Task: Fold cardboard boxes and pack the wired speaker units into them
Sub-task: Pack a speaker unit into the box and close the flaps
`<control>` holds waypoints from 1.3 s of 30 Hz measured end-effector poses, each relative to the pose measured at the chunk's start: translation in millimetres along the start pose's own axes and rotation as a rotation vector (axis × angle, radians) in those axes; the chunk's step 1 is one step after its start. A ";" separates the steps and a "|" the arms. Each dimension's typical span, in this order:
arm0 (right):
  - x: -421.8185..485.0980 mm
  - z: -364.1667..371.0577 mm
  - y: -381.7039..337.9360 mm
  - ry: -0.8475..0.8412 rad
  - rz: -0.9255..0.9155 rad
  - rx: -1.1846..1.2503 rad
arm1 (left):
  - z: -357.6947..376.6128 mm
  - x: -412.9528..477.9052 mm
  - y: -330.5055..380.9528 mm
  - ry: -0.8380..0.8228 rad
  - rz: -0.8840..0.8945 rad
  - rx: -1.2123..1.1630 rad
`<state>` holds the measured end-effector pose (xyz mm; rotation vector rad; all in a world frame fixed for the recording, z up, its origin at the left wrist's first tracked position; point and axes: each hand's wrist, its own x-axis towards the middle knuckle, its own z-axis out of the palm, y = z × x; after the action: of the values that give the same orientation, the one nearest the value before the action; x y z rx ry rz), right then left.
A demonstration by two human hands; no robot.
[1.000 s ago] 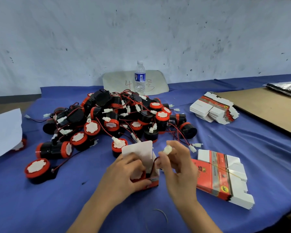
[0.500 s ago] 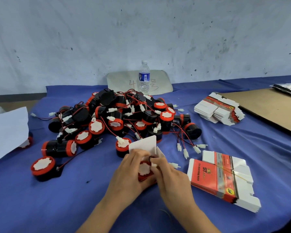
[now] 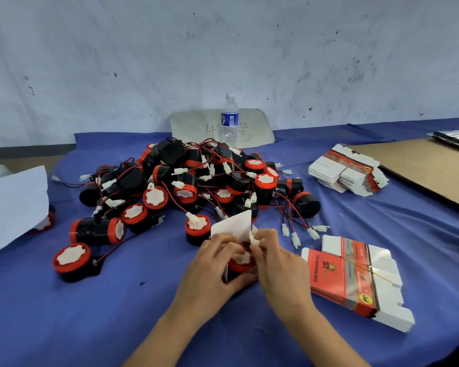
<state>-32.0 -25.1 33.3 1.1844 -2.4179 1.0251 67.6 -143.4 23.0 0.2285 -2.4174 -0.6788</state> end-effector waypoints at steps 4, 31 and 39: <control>-6.6 1.2 -1.2 0.059 -0.051 0.057 | -1.0 1.1 1.5 0.054 0.029 0.035; 3.2 -0.5 13.3 0.370 -0.400 -0.211 | -4.1 2.7 5.5 0.058 0.033 0.044; 12.7 -10.8 -1.4 -0.073 -0.257 -0.382 | -1.2 0.6 2.2 0.043 0.007 0.041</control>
<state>-39.8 -25.7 48.2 1.3581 -2.2952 0.4275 67.8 -142.2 25.2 0.2487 -2.3914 -0.6156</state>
